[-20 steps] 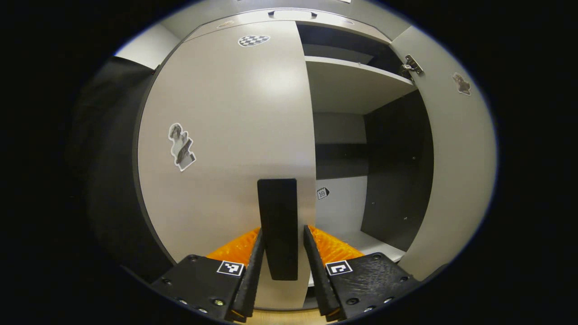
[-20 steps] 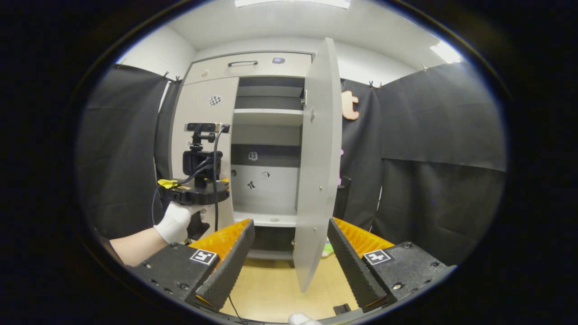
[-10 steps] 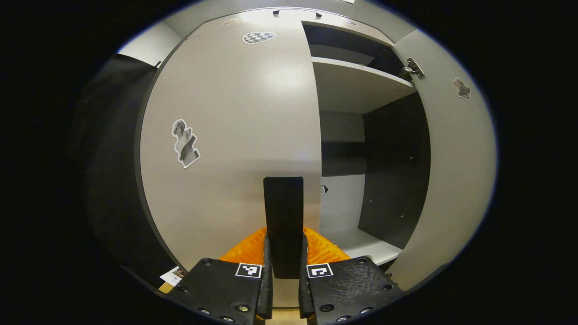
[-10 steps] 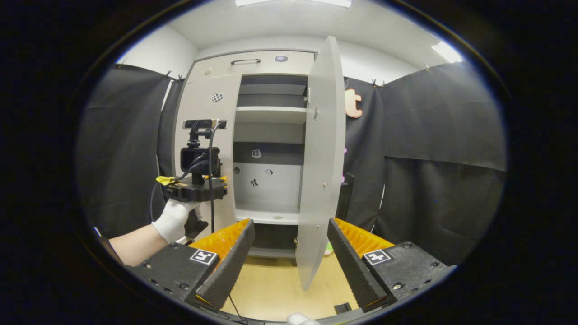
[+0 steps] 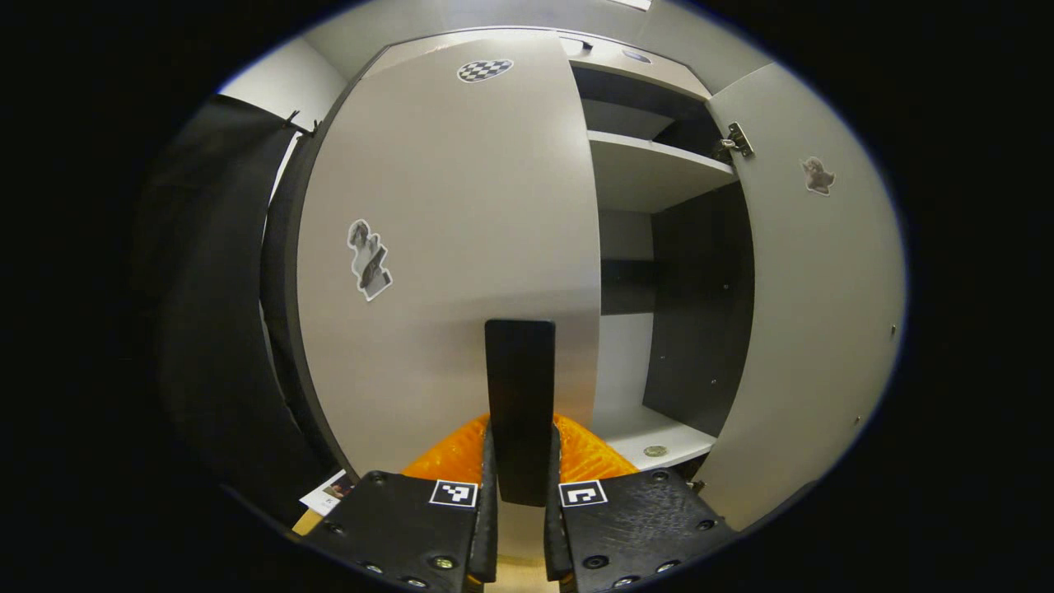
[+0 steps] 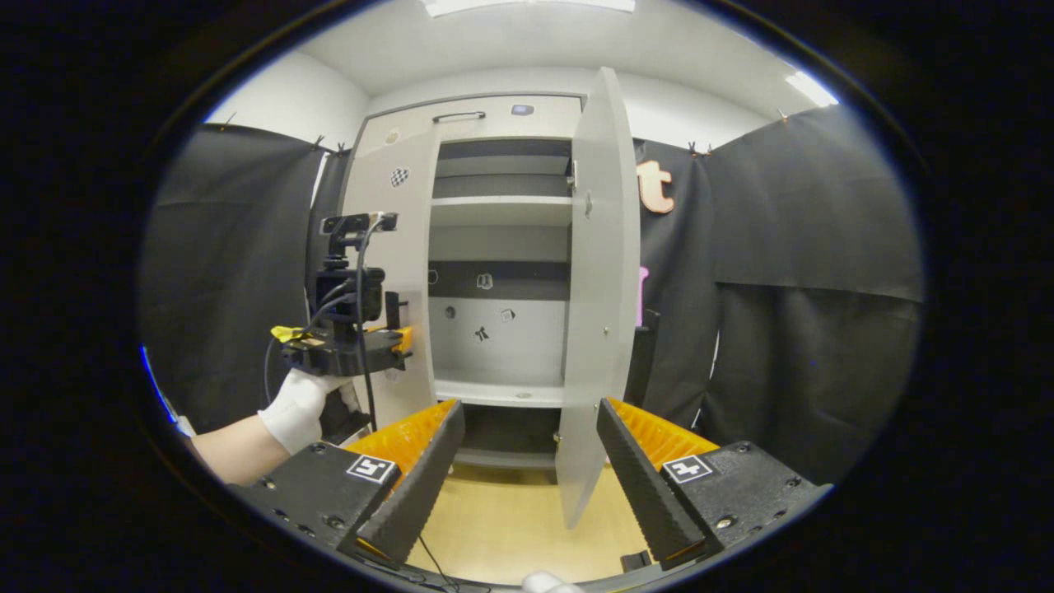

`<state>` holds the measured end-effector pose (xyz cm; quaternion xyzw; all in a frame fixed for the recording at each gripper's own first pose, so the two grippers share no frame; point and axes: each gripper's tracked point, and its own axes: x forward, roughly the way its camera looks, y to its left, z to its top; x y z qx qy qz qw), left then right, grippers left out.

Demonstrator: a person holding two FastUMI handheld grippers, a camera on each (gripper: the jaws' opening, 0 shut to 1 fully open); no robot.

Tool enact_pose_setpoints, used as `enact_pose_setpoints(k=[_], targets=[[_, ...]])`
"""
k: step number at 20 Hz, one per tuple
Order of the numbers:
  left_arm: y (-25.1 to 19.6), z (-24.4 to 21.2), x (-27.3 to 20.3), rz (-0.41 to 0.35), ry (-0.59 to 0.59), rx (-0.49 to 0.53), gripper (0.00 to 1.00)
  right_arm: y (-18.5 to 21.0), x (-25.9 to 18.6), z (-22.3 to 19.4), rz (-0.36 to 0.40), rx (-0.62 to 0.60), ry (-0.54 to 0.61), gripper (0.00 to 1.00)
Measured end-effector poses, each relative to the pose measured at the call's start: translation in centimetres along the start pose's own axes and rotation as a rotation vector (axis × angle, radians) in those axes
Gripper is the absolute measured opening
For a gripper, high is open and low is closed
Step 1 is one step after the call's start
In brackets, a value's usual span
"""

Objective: Open the right door of the double-door shoe cabinet with the right hand, and open the left door with the left hand.

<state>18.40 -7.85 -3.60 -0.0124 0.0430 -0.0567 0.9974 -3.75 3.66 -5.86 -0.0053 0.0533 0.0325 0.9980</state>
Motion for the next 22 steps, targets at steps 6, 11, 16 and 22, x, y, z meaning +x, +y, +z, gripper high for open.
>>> enact_pose_setpoints(k=[6,11,16,22], targets=[[1.8,-0.3,-3.7,0.029,0.008,0.013,0.22,0.9,-0.4,-0.3,0.058,0.0,0.001,1.0],[3.4,-0.5,-7.4,0.036,0.012,0.001,0.21,1.8,-0.4,-0.4,0.108,-0.004,0.004,1.0],[8.0,2.4,-11.9,0.167,-0.079,0.156,0.06,2.9,-0.3,-0.5,0.155,-0.014,0.003,1.0],[9.7,-1.2,-13.0,0.128,0.046,0.004,0.0,4.9,0.5,-0.5,0.229,-0.014,0.007,1.0]])
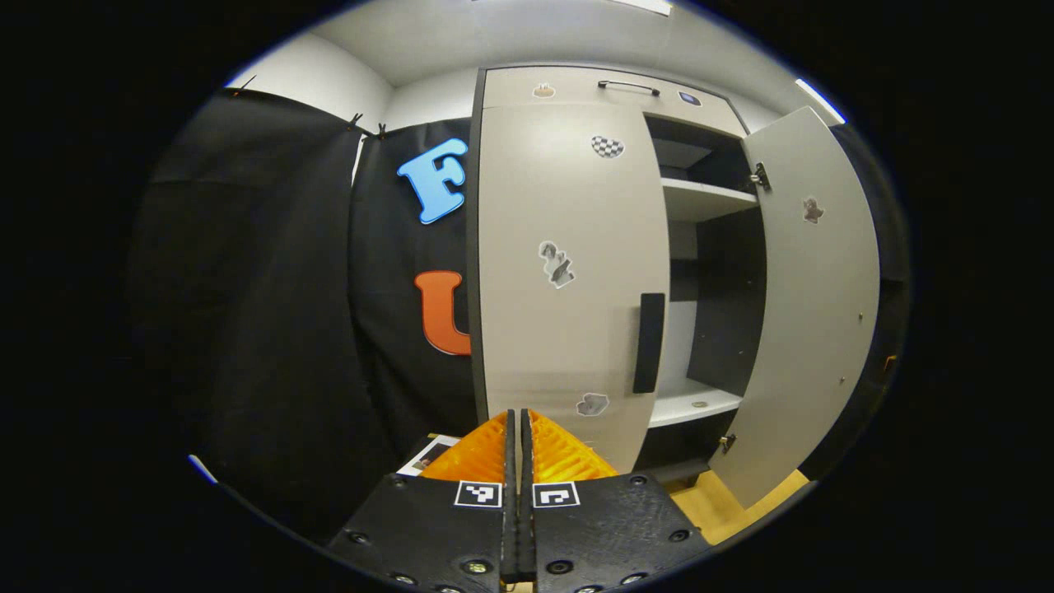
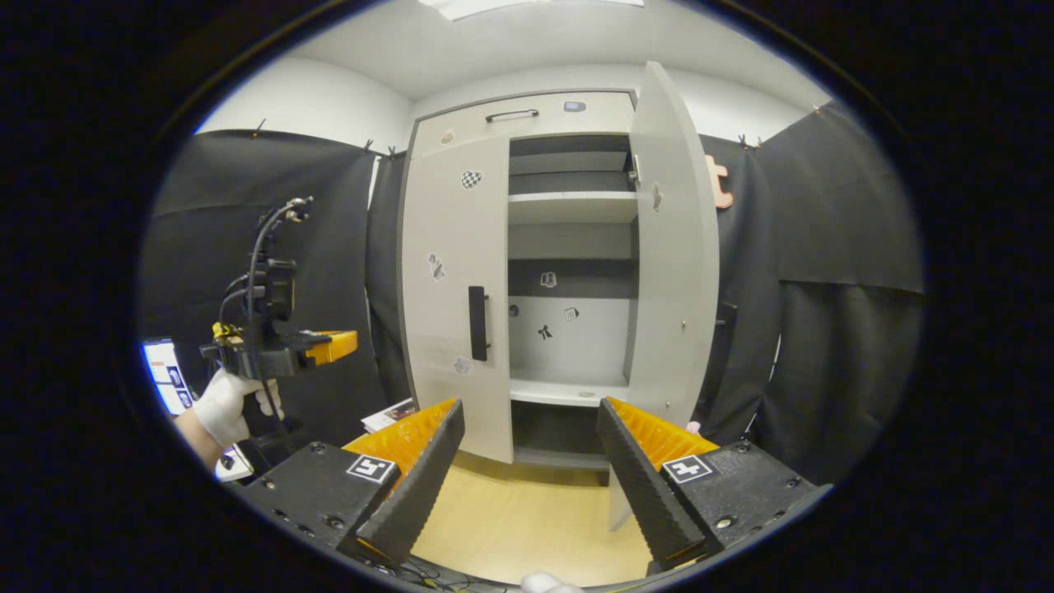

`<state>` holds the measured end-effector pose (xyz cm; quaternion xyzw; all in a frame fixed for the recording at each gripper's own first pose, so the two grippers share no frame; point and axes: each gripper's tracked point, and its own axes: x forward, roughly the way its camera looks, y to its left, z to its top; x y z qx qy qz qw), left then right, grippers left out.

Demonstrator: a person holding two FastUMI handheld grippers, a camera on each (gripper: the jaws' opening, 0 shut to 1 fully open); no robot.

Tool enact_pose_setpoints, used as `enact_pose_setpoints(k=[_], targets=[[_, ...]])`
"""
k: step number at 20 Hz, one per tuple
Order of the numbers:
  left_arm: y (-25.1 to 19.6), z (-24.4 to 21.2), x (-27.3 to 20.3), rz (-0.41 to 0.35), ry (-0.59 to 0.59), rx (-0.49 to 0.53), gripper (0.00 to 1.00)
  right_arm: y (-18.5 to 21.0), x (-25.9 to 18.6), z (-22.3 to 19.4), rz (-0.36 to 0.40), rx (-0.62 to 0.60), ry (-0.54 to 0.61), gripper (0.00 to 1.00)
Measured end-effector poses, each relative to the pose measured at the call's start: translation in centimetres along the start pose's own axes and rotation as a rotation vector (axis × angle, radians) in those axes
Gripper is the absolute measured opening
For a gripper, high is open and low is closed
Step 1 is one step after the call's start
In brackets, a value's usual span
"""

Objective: Open the right door of the double-door shoe cabinet with the right hand, and open the left door with the left hand.

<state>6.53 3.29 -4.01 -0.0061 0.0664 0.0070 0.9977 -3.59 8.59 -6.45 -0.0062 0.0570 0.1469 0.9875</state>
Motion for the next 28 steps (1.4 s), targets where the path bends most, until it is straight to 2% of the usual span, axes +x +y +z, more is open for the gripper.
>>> enact_pose_setpoints(k=[2,6,12,13,14,15,19,23,28], targets=[[-1.8,-0.3,0.3,-0.033,-0.01,0.011,0.0,-0.2,0.5,0.4,0.001,-0.01,-0.007,1.0],[-4.0,0.0,1.7,-0.084,-0.016,-0.034,0.0,-1.0,1.3,0.2,-0.018,-0.008,0.003,1.0],[-5.0,0.8,3.5,-0.087,-0.025,-0.035,0.0,-2.0,1.9,0.4,-0.044,-0.008,0.003,1.0],[-5.2,1.0,3.9,-0.094,-0.027,-0.042,0.08,-2.0,2.1,0.5,-0.045,-0.009,0.002,1.0],[-5.6,1.1,4.3,-0.099,-0.026,-0.043,0.0,-2.2,2.1,0.6,-0.051,-0.01,0.0,1.0],[-6.0,1.5,4.5,-0.11,-0.035,-0.043,0.05,-2.4,2.1,0.6,-0.056,-0.011,0.0,1.0],[-8.0,3.1,6.6,-0.134,-0.069,-0.015,0.98,-2.6,2.1,0.6,-0.071,-0.012,0.001,1.0],[-10.9,4.0,9.0,-0.165,-0.07,-0.015,0.98,-3.2,2.3,0.4,-0.09,-0.011,0.008,1.0],[-12.5,3.8,12.3,-0.162,-0.058,-0.022,0.97,-4.0,2.5,0.3,-0.125,-0.018,0.015,1.0]])
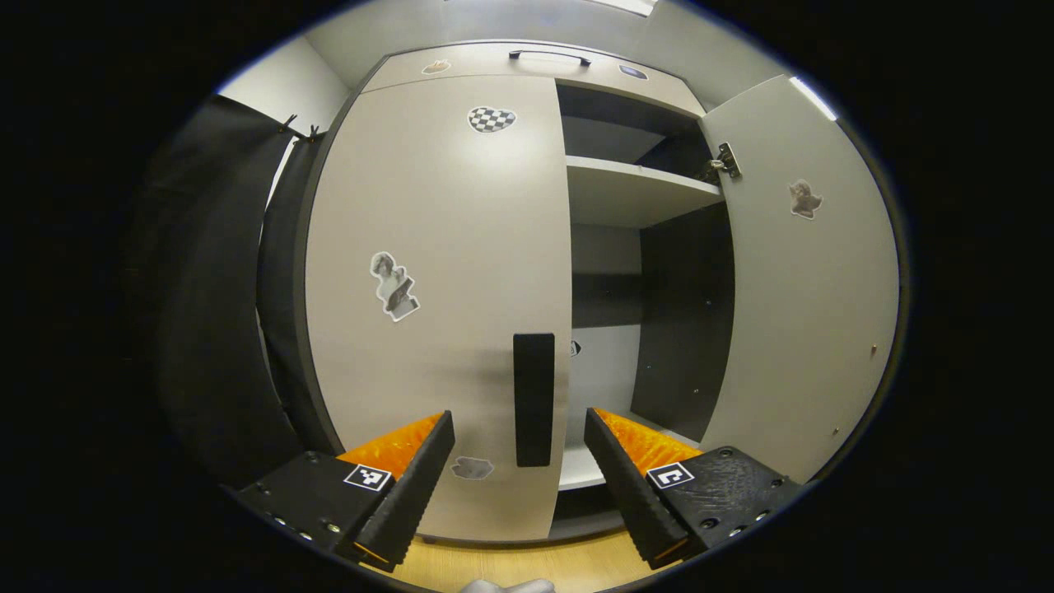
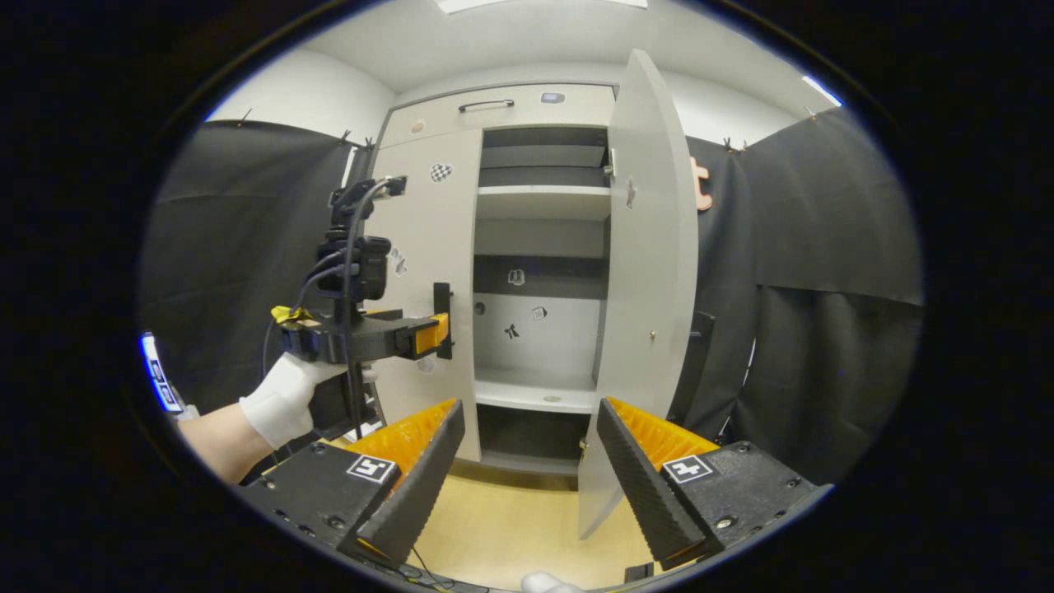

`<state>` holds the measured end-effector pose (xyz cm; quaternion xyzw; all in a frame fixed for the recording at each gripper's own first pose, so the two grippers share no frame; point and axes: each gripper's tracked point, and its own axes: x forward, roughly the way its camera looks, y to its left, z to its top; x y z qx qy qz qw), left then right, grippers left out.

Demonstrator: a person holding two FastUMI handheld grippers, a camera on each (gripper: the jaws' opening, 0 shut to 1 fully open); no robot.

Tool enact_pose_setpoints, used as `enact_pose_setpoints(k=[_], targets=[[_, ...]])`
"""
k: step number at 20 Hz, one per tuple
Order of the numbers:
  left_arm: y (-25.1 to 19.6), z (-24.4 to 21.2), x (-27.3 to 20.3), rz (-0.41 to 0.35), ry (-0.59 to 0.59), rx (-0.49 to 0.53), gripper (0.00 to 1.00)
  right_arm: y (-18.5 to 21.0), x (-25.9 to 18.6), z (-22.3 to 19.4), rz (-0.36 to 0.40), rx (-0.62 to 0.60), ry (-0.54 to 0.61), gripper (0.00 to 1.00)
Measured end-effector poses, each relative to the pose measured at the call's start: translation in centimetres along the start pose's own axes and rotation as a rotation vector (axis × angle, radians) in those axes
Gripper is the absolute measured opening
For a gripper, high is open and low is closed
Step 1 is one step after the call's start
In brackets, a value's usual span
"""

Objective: Open the right door of the double-door shoe cabinet with the right hand, and open the left door with the left hand.

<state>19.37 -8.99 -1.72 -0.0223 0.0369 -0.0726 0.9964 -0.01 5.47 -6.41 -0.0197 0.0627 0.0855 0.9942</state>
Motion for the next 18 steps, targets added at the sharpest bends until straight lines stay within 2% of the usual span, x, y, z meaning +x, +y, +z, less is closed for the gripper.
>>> enact_pose_setpoints(k=[6,7,8,9,10,11,15,16,17,18], targets=[[-0.3,-0.1,3.6,0.021,0.008,0.021,0.96,-0.7,0.6,-0.2,-0.025,-0.011,0.015,1.0],[-0.2,-0.3,4.1,0.02,0.019,0.022,0.84,-0.7,0.8,-0.2,-0.027,-0.011,0.016,1.0],[0.0,-0.4,4.5,0.029,0.031,0.014,0.76,-0.7,0.9,-0.2,-0.029,-0.012,0.019,1.0],[-0.2,-0.7,4.9,0.026,0.043,0.006,0.5,-0.7,0.9,-0.2,-0.032,-0.013,0.017,1.0],[-0.2,-1.0,5.1,0.027,0.057,0.004,0.53,-0.8,0.9,-0.1,-0.034,-0.014,0.018,1.0],[-0.3,-1.2,5.3,0.024,0.058,0.004,0.46,-0.9,1.0,0.0,-0.036,-0.015,0.016,1.0],[0.0,-1.3,5.3,0.064,0.062,0.034,0.44,-1.2,1.4,-0.3,-0.046,-0.015,0.024,1.0],[-0.3,-1.2,5.5,0.061,0.051,0.035,0.42,-1.3,1.4,-0.4,-0.045,-0.014,0.028,1.0],[-0.2,-1.4,5.8,0.065,0.059,0.036,0.34,-1.2,1.4,-0.4,-0.043,-0.014,0.029,1.0],[-0.2,-1.3,5.5,0.067,0.055,0.028,0.31,-1.1,1.3,-0.4,-0.04,-0.017,0.029,1.0]])
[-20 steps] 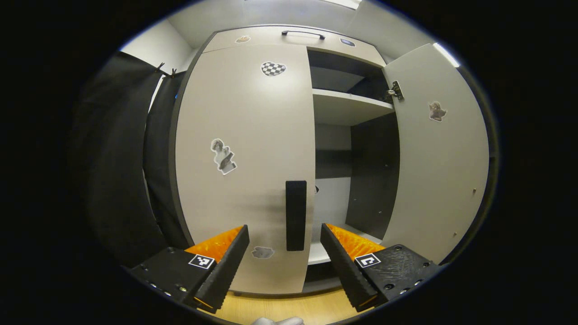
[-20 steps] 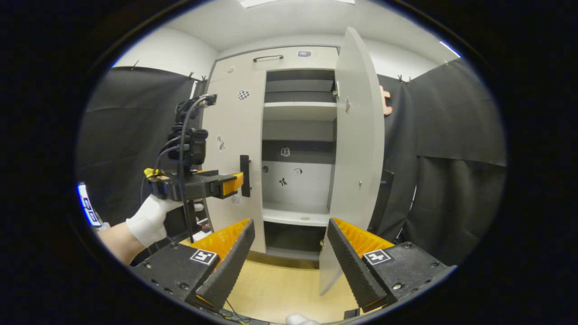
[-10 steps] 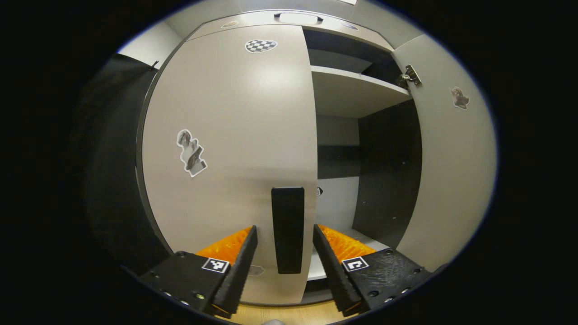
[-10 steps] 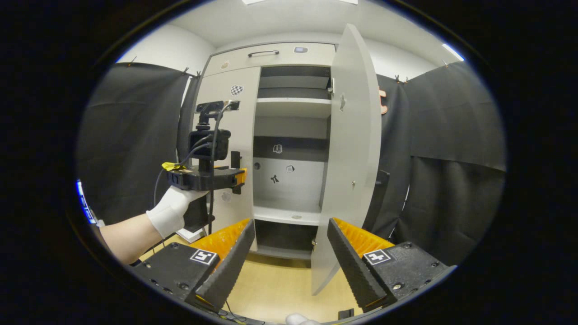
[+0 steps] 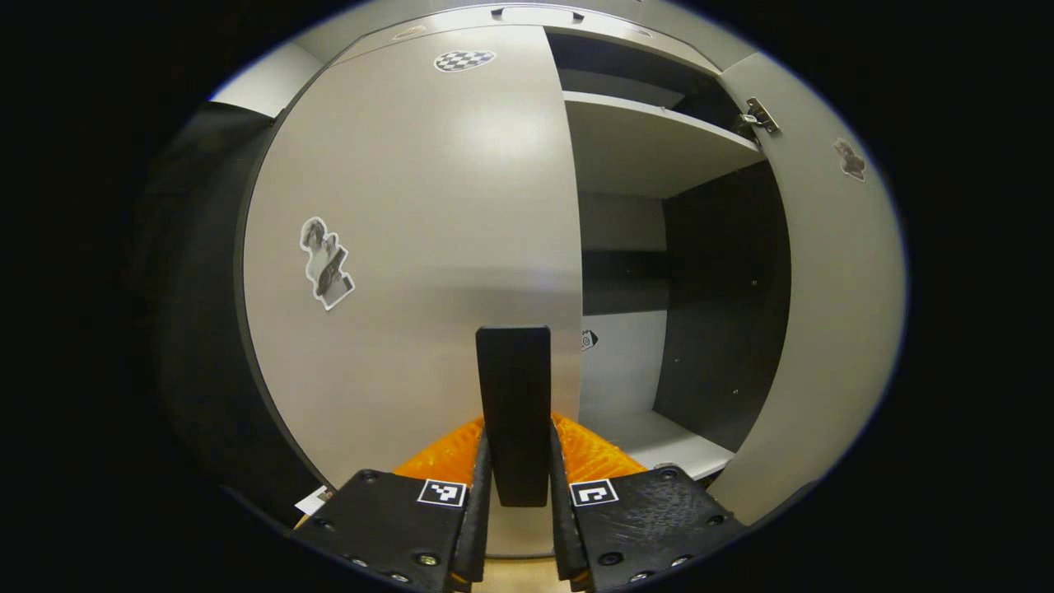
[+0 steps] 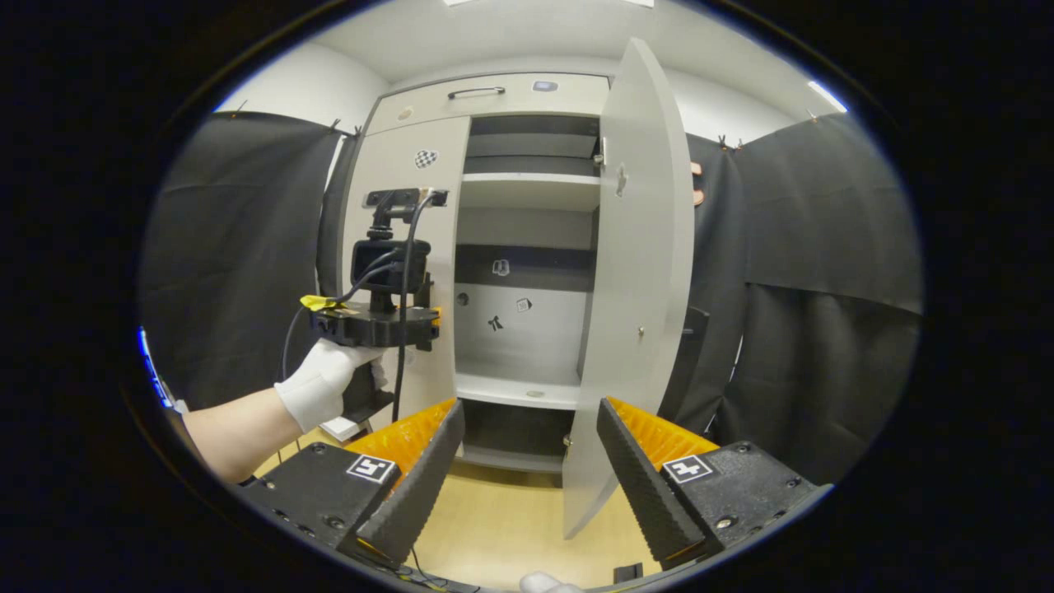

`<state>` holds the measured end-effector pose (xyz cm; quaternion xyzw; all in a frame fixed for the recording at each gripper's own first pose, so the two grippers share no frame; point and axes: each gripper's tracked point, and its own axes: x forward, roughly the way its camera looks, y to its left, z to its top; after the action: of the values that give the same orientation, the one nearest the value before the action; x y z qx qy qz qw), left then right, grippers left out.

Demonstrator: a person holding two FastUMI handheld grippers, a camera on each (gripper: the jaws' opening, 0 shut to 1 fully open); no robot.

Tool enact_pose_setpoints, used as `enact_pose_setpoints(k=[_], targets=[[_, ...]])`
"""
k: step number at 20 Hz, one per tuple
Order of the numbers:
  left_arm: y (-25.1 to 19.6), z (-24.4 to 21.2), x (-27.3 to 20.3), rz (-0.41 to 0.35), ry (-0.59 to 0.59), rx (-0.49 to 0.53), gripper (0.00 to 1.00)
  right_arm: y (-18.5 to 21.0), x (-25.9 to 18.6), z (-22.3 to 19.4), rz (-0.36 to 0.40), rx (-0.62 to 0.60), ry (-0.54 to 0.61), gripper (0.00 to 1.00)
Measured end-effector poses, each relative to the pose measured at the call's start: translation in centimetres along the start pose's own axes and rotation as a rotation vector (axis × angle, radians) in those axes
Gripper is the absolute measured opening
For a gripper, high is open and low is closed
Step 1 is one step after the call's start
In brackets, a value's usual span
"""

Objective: Open the right door of the double-door shoe cabinet with the right hand, and open the left door with the left hand.

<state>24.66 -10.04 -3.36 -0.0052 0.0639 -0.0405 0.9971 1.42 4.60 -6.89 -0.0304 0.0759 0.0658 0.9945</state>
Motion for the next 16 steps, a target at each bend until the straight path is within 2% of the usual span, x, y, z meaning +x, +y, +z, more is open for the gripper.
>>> enact_pose_setpoints(k=[5,14,15,16], targets=[[0.1,0.1,-1.3,-0.024,-0.02,-0.003,0.16,0.0,-0.4,0.1,0.011,-0.005,-0.007,1.0],[1.8,-0.8,-5.9,-0.041,-0.018,-0.013,0.16,0.6,-1.5,0.2,0.068,-0.007,-0.02,1.0],[1.8,-0.6,-6.9,-0.044,-0.021,-0.017,0.1,0.7,-1.8,0.2,0.074,-0.004,-0.023,1.0],[2.0,-0.9,-7.1,-0.048,-0.019,-0.021,0.1,0.7,-1.8,0.2,0.076,-0.002,-0.026,1.0]])
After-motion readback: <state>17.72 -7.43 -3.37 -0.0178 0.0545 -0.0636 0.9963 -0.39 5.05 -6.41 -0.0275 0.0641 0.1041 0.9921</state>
